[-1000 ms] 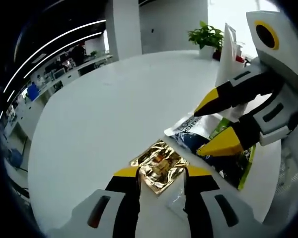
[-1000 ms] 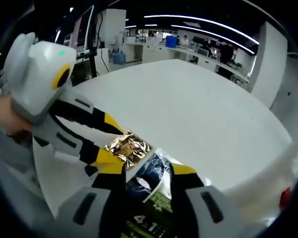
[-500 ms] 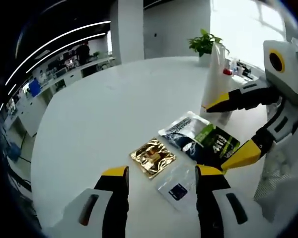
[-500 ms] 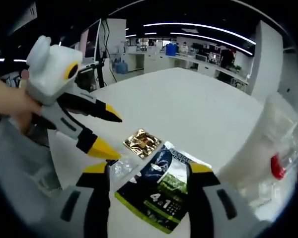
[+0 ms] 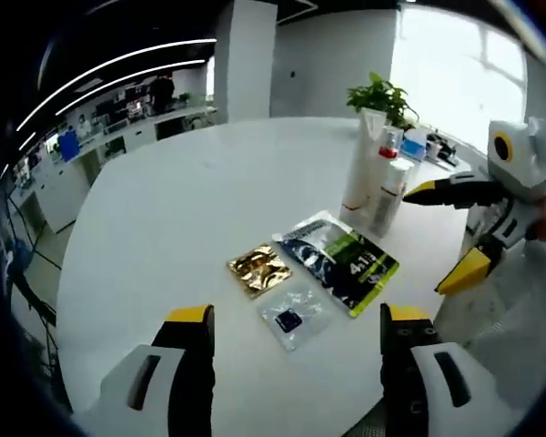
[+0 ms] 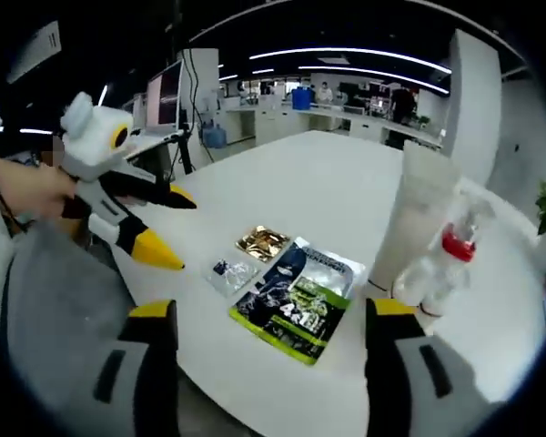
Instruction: Arrange the skincare products in the storage area until every visible bottle or jar stands upright without overlapping.
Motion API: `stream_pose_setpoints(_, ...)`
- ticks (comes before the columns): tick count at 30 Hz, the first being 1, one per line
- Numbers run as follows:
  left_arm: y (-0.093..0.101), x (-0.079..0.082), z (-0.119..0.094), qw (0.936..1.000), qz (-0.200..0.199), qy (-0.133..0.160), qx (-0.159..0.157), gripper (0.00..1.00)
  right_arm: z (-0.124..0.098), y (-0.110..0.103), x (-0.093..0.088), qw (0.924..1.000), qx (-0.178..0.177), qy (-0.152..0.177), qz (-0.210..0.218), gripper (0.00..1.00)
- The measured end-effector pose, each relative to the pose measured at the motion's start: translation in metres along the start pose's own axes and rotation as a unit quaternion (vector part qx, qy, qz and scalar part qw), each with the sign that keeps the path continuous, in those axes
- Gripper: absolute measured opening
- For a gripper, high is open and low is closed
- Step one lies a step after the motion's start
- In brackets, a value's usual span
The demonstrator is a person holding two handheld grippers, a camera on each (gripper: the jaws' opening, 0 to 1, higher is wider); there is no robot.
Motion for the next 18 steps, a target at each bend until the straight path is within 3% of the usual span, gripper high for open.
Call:
stream_pose_setpoints(6, 0.002, 0.003, -0.017, 0.9996, -0.007, 0.022, 0.015, 0.79, -0.034, 0.024, -0.001, 0.9980, -0.053, 0.011, 0.032, 1.00)
stream_pose_setpoints(16, 0.012, 0.005, -0.044, 0.9984, -0.019, 0.044, 0.031, 0.97, -0.061, 0.046, -0.001, 0.9941, -0.089, 0.035, 0.051, 1.00)
stream_pose_setpoints(18, 0.016, 0.009, -0.048, 0.9983, -0.009, 0.050, 0.029, 0.97, -0.066, 0.049, -0.004, 0.9927, -0.097, 0.038, 0.060, 1.00)
Point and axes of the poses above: the point that each gripper's makers call its tool centre point, and the gripper's own axes: z roughly forward along the fingers, y roughly to its right, x roughly out of its top, the point moved 6 cm from there along -z, roughly backward along the fingers, and after that the axes turned 14 degrees about y, right-handed, at the moved point
